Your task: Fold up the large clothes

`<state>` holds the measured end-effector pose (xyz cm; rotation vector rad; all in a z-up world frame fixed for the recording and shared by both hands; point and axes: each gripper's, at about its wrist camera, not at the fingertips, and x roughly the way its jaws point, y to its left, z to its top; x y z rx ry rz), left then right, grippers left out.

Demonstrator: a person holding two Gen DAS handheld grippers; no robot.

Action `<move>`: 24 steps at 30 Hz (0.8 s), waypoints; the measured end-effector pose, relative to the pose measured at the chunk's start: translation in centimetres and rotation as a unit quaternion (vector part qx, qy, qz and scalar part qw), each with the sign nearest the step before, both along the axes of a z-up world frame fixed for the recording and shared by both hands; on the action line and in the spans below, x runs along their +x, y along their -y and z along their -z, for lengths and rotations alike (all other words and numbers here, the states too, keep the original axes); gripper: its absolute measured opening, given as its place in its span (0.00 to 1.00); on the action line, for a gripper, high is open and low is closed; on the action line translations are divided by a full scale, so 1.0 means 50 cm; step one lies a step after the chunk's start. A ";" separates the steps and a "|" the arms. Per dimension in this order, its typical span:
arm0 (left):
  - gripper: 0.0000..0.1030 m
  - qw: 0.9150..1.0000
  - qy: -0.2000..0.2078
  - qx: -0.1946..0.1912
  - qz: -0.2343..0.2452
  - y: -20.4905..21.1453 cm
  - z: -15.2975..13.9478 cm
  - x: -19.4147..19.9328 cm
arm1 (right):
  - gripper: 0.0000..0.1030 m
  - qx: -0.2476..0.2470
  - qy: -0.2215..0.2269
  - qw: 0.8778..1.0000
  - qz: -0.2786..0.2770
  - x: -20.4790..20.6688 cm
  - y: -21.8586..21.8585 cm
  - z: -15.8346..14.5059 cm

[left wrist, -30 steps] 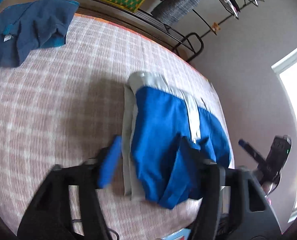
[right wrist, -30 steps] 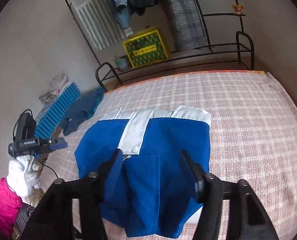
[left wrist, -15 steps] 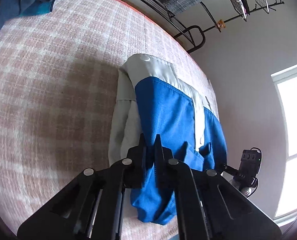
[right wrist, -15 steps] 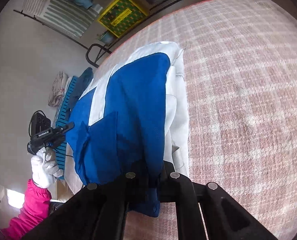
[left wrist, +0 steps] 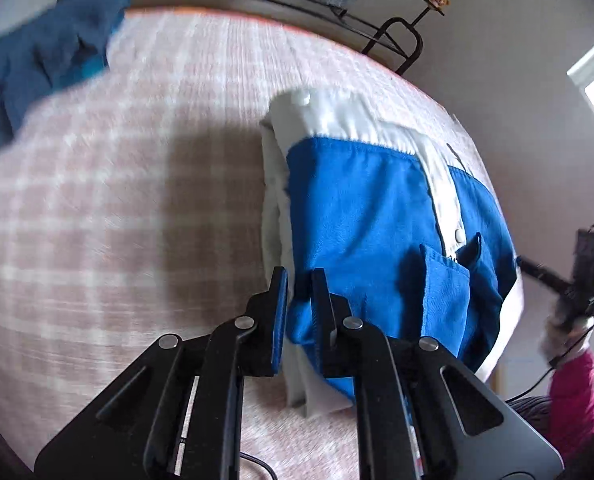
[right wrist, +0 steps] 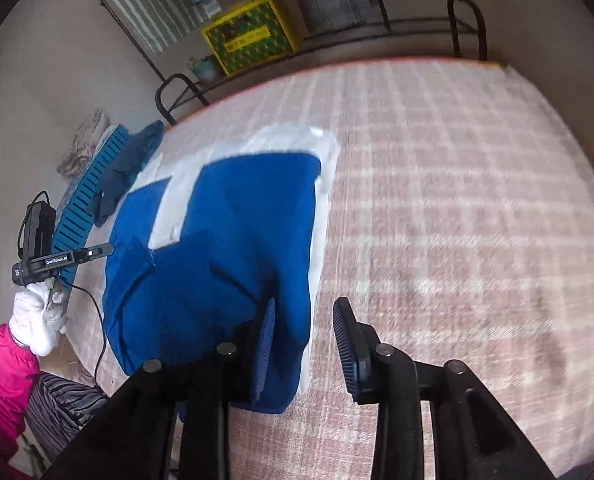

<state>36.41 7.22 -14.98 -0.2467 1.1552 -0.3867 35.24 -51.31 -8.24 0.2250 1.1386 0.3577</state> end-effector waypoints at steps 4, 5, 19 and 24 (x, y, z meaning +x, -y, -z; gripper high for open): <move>0.08 0.998 0.069 0.008 -0.004 0.011 -0.091 0.005 | 0.35 -0.019 0.087 0.996 -0.022 0.024 -0.045 -0.080; 0.08 0.997 0.081 0.005 0.000 0.025 -0.105 0.018 | 0.35 -0.024 0.102 0.994 -0.028 0.039 -0.064 -0.084; 0.08 0.995 0.047 0.066 0.050 0.142 0.071 0.233 | 0.30 -0.096 0.047 0.992 -0.072 0.217 -0.156 0.086; 0.08 0.997 0.035 0.049 0.045 0.116 0.062 0.225 | 0.37 -0.093 0.023 0.994 -0.053 0.210 -0.133 0.112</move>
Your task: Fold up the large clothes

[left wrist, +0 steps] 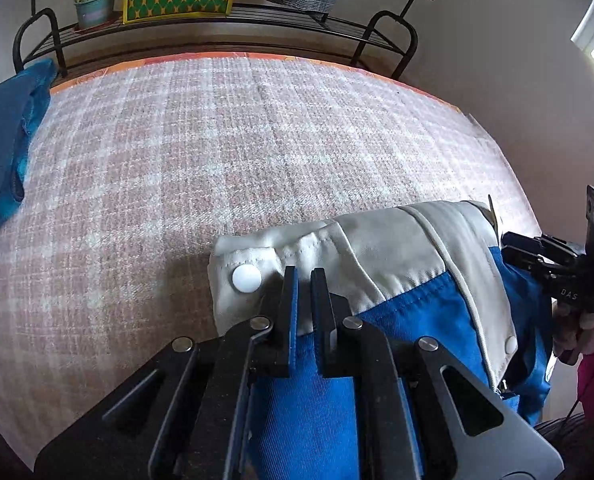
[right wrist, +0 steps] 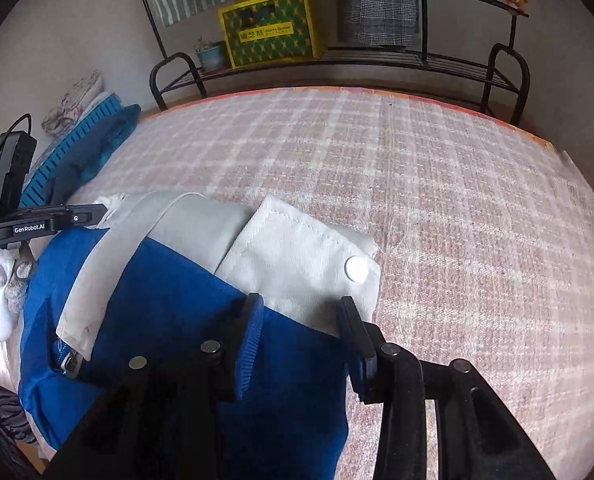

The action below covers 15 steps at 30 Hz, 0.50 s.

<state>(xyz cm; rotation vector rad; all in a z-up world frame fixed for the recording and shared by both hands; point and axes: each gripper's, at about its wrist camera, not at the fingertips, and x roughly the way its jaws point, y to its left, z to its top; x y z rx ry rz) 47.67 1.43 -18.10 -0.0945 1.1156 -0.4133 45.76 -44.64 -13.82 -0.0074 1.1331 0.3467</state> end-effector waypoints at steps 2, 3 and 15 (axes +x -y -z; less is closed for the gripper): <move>0.08 1.000 0.015 0.010 0.008 -0.010 -0.033 -0.024 | 0.36 0.002 0.011 1.000 0.008 -0.021 0.013 -0.039; 0.08 1.000 0.020 0.002 0.015 -0.014 -0.051 -0.046 | 0.34 0.012 0.016 1.000 0.012 -0.036 0.020 -0.058; 0.08 1.000 -0.021 -0.019 0.013 -0.062 0.033 -0.247 | 0.30 0.022 -0.062 0.998 -0.017 -0.218 0.025 -0.022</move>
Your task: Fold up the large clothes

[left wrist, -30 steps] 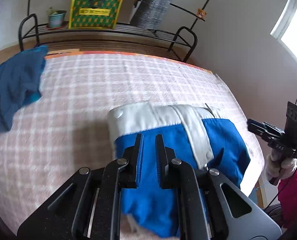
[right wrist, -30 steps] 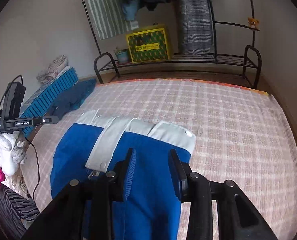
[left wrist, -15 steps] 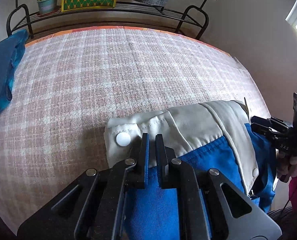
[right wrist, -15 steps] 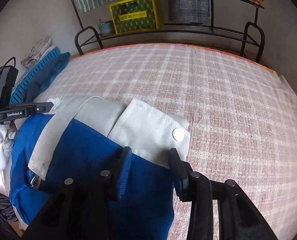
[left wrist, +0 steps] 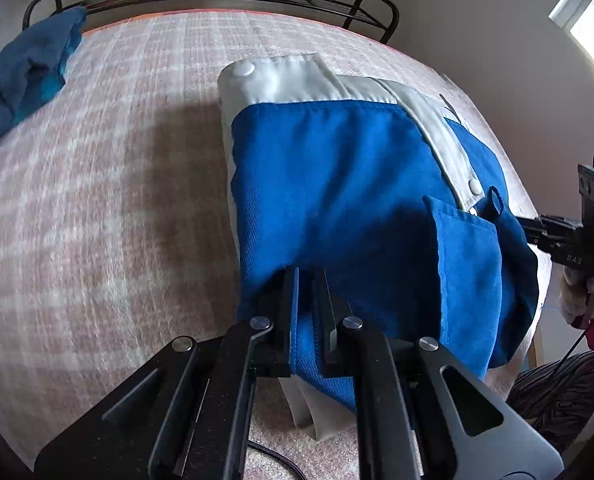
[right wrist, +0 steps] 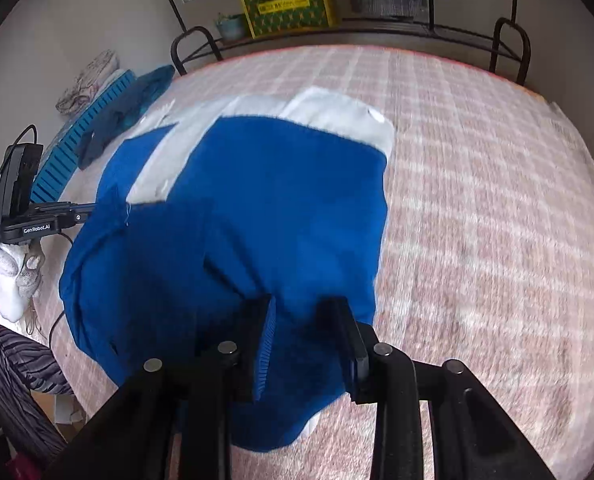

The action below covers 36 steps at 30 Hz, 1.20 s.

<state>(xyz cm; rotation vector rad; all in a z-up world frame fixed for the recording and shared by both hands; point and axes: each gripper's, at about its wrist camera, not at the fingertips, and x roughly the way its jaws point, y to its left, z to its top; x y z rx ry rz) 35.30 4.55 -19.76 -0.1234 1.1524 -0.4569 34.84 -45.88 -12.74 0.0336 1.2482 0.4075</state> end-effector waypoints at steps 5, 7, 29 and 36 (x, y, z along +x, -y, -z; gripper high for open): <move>0.08 0.999 -0.001 0.025 0.021 -0.005 -0.005 -0.049 | 0.30 0.007 -0.025 1.000 -0.006 -0.055 0.023 -0.004; 0.08 0.999 -0.014 0.023 0.021 -0.021 -0.008 -0.066 | 0.30 0.011 -0.030 0.999 -0.012 -0.076 0.035 -0.016; 0.68 0.925 -0.136 -0.313 -0.170 -0.201 0.059 0.079 | 0.67 0.203 -0.035 0.972 0.110 0.001 0.163 0.026; 0.66 0.919 -0.164 -0.325 -0.152 -0.154 0.086 0.126 | 0.64 0.263 -0.072 0.955 0.114 0.044 0.154 0.080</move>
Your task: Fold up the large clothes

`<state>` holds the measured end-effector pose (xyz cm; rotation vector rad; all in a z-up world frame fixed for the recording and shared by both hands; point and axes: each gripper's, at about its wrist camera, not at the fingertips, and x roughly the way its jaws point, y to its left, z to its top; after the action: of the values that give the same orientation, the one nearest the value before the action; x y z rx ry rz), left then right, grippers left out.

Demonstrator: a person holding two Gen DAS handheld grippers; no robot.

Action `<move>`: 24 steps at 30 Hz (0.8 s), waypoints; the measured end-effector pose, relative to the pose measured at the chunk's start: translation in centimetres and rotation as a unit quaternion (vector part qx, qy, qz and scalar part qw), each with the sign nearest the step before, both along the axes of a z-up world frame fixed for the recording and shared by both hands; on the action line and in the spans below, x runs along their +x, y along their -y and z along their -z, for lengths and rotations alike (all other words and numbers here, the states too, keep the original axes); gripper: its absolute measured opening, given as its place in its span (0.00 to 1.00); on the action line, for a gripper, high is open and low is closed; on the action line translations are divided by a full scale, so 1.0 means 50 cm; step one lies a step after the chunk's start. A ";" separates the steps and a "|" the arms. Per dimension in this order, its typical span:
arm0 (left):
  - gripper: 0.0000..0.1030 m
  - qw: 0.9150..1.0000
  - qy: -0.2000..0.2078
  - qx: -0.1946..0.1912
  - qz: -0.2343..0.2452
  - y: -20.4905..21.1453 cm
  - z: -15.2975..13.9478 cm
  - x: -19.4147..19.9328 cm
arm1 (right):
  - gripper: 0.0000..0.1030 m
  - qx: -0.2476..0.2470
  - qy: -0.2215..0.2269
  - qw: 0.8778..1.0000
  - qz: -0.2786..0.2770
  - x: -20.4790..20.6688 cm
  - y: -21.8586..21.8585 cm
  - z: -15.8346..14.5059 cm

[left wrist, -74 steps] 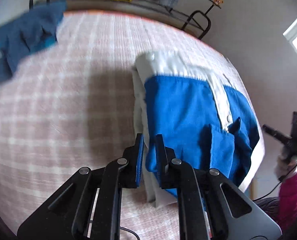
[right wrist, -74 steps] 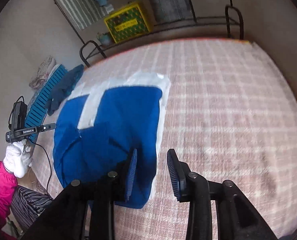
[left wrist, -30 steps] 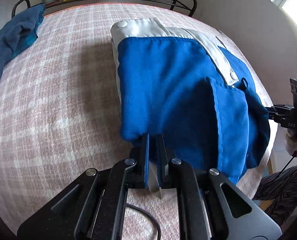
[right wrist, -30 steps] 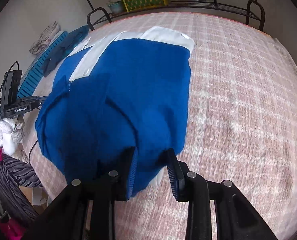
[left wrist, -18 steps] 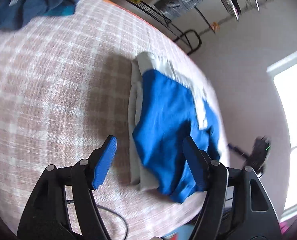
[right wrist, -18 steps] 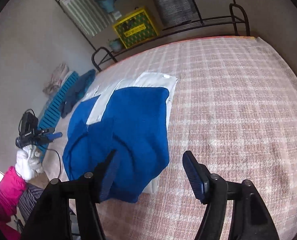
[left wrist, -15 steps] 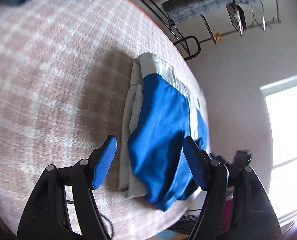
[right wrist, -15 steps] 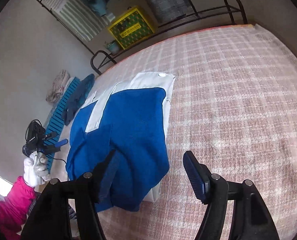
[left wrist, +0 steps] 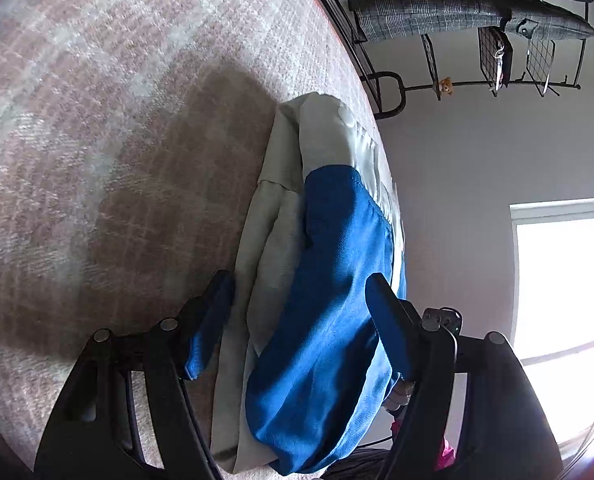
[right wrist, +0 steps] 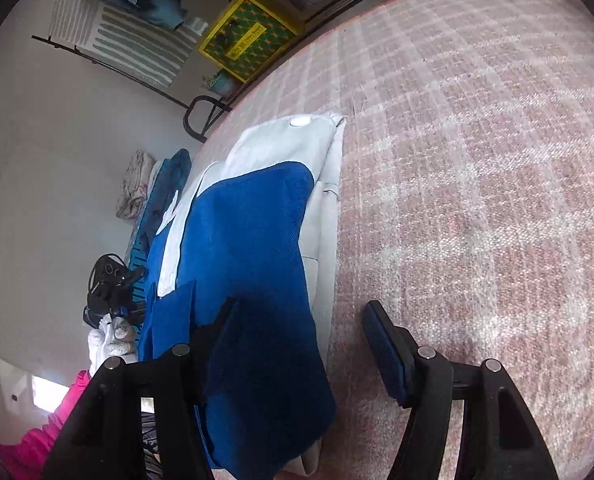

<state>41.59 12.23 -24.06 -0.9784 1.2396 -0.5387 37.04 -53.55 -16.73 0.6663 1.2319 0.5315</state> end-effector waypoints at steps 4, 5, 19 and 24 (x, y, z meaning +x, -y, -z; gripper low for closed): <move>0.64 1.000 0.013 0.013 0.014 0.017 -0.004 0.011 | 0.53 0.050 -0.010 0.999 -0.002 0.016 -0.008 0.025; 0.62 1.000 0.012 0.014 0.015 0.024 -0.004 0.017 | 0.52 0.062 -0.016 0.998 -0.006 0.020 -0.013 0.033; 0.39 0.995 0.031 0.094 0.022 0.088 -0.035 0.042 | 0.40 -0.018 0.017 0.999 -0.036 0.028 -0.090 0.003; 0.48 0.994 0.035 0.100 0.017 0.096 -0.030 0.049 | 0.50 -0.025 0.020 0.999 -0.035 0.046 -0.102 0.009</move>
<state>44.06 7.42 -22.57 -0.7644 1.2240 -0.4621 39.36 -48.43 -17.19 0.5693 1.2310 0.5663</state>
